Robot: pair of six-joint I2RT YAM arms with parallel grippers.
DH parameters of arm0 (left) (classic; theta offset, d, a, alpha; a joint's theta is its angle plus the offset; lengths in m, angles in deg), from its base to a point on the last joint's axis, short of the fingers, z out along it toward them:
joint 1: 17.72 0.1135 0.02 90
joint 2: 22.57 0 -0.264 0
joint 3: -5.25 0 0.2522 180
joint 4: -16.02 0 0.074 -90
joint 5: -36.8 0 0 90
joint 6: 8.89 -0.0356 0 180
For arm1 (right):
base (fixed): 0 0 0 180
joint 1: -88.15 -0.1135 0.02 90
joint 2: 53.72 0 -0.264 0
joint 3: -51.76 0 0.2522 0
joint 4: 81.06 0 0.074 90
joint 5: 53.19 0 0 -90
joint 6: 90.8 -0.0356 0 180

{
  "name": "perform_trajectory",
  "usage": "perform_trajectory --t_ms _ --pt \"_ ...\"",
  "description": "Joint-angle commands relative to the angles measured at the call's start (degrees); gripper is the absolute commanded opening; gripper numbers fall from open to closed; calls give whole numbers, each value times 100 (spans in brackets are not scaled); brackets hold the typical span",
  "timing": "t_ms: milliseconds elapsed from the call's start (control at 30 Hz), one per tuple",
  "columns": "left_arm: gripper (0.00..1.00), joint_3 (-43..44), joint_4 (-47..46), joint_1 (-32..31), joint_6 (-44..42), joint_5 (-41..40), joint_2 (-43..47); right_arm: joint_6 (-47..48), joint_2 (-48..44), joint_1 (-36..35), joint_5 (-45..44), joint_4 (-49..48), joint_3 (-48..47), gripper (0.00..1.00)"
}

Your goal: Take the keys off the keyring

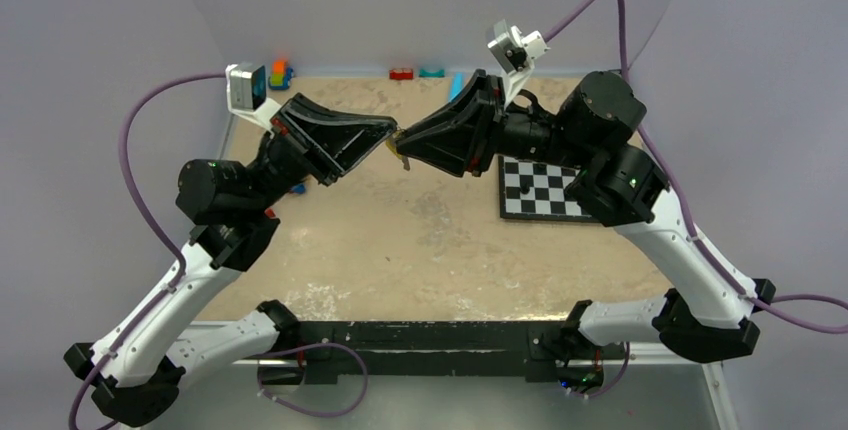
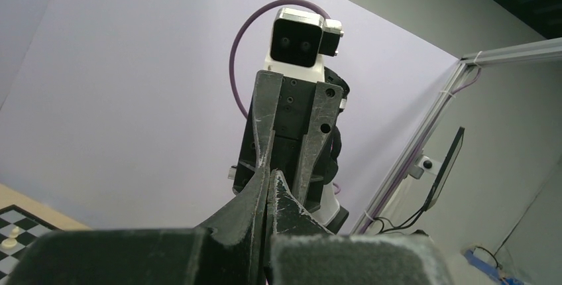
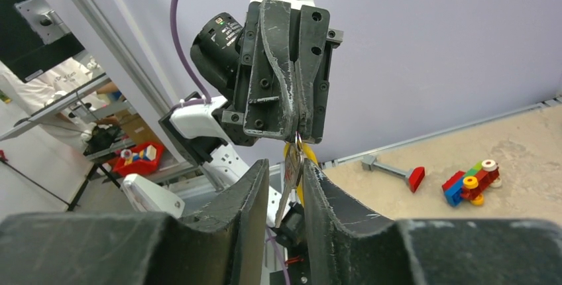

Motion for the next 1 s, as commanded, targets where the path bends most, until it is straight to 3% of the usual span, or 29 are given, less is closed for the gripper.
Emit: perform_trajectory --t_ms 0,100,200,300,333,433,567,600,733,867,967 --pt "0 209 -62 -23 -111 29 25 -75 5 -15 112 -309 -128 27" --pt "0 210 -60 -27 -121 19 36 -96 6 -19 112 -349 -109 18" --pt "0 188 -51 -23 -135 3 58 -100 0 -20 102 -356 -109 1" --pt "0 180 6 -23 -178 -15 100 -105 7 -13 75 -363 -115 0" --pt "0 194 41 -27 -197 11 108 -102 -454 -17 66 -354 -111 0" --pt "2 280 299 -23 -298 77 120 -109 23 -15 20 -282 -156 0" --pt "61 478 1019 -21 -711 314 204 -67 82 -6 30 52 -359 0" --pt "71 541 1335 -21 -867 329 246 -47 85 -11 42 131 -382 0" --pt "95 904 2776 -14 -1648 343 473 -3 158 141 370 714 -538 0" --pt "89 1568 4396 -20 -2765 283 575 206 229 352 564 1442 -764 0" --pt "74 2190 5503 -9 -3561 563 424 162 237 568 1015 1578 -776 0"
